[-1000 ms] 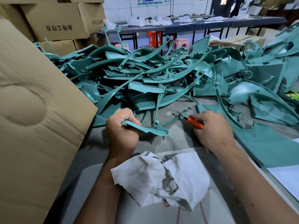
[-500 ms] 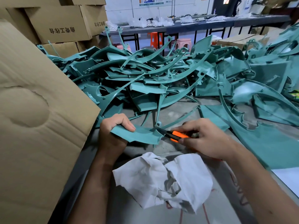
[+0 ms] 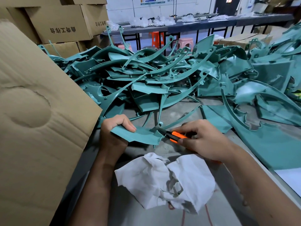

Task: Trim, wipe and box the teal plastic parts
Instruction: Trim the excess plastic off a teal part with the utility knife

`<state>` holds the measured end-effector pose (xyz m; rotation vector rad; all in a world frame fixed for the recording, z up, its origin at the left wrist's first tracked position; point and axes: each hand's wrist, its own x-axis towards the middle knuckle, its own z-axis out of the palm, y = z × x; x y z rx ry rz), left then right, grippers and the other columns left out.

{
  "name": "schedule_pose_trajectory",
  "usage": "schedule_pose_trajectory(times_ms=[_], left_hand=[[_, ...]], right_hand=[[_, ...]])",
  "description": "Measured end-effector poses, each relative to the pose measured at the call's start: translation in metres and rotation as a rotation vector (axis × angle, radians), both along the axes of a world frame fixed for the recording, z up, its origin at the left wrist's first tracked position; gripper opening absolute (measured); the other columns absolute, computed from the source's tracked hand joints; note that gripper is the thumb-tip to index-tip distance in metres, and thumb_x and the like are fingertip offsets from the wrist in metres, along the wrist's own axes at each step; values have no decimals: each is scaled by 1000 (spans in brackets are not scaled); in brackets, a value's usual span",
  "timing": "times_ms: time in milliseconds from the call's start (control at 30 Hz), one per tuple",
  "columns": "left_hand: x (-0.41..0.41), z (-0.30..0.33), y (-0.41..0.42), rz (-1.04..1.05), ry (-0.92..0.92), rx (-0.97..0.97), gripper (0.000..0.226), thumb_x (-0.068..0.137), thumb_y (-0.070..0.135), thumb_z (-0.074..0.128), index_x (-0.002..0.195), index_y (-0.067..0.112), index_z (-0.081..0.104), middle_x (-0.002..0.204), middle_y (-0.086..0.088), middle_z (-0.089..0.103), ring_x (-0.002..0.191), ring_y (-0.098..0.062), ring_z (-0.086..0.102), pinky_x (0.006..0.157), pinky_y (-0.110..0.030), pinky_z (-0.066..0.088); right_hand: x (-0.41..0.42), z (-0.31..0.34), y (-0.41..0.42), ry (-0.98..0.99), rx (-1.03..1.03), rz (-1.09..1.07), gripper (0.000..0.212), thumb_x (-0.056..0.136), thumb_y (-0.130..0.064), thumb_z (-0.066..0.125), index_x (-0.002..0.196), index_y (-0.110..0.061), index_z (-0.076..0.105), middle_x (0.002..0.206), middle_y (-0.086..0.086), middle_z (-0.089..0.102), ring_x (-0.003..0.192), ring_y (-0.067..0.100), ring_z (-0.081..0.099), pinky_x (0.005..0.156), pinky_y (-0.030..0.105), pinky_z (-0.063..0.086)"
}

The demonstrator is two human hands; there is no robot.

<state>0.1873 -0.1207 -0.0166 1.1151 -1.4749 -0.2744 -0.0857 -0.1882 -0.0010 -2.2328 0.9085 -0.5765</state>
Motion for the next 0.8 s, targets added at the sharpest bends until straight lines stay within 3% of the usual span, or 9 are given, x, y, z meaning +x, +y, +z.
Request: schedule_pose_trajectory(times_ms=[67,133,200,300,433,567,667,733,800], left_hand=[[1,0,0,-5,17,-11,30,69,24,62,63,-5,66,70,-14,65,64,-35,60,68,-33,42],[1,0,-1,4,38,-1,24,68,23,62,64,0,67,69,-12,65,64,-34,60,68,-33,42],[2,-1,-1,9,72,15,14,69,22,62,64,10,66,68,-10,65,63,-33,60,67,-32,42],[4,-5,-3,-2,84,9,9,70,18,62,62,16,63,66,-9,64,61,-31,59,66,-30,41],[4,-6,-4,24,125,6,11,68,13,62,58,17,62,63,-10,64,60,-25,59,64,-30,42],[2,-3,-1,57,113,43,20,65,-1,58,61,19,63,64,-9,63,62,-21,59,63,-29,45],[-3,0,3,79,87,50,35,64,-14,52,61,19,62,65,-9,63,63,-15,60,63,-24,46],[-5,1,6,120,32,70,48,67,-28,50,59,19,61,64,-8,64,62,-10,61,62,-18,47],[-5,2,8,140,17,86,55,68,-37,48,59,15,62,65,-9,65,63,-9,61,62,-17,47]], right_hand=[[-3,1,1,-106,139,42,32,95,-3,70,106,-31,82,76,2,74,63,13,65,60,24,51],[-4,0,1,-207,189,17,32,97,-2,69,110,-28,82,77,11,73,59,17,62,57,28,52],[-2,-2,0,-206,12,-17,34,95,-4,72,117,-29,80,82,-3,75,63,15,65,60,27,55],[3,-3,1,-64,-239,-1,35,95,-10,74,119,-34,78,85,-21,71,74,10,64,62,18,45],[2,-6,-1,-107,-161,25,35,97,-10,72,122,-34,76,89,-18,70,80,12,69,70,41,60],[1,-6,-3,-121,-202,68,38,97,-6,71,119,-35,78,86,-14,69,75,12,66,64,27,53],[-2,-9,-6,-193,-62,68,36,97,-3,71,118,-31,79,84,-6,71,67,17,62,59,23,45],[-2,-7,-5,-298,-6,79,38,96,2,70,119,-28,79,88,-3,74,73,23,66,63,28,48],[0,-6,-3,-355,-58,73,44,94,7,69,121,-28,77,92,-12,76,83,10,70,75,19,50]])
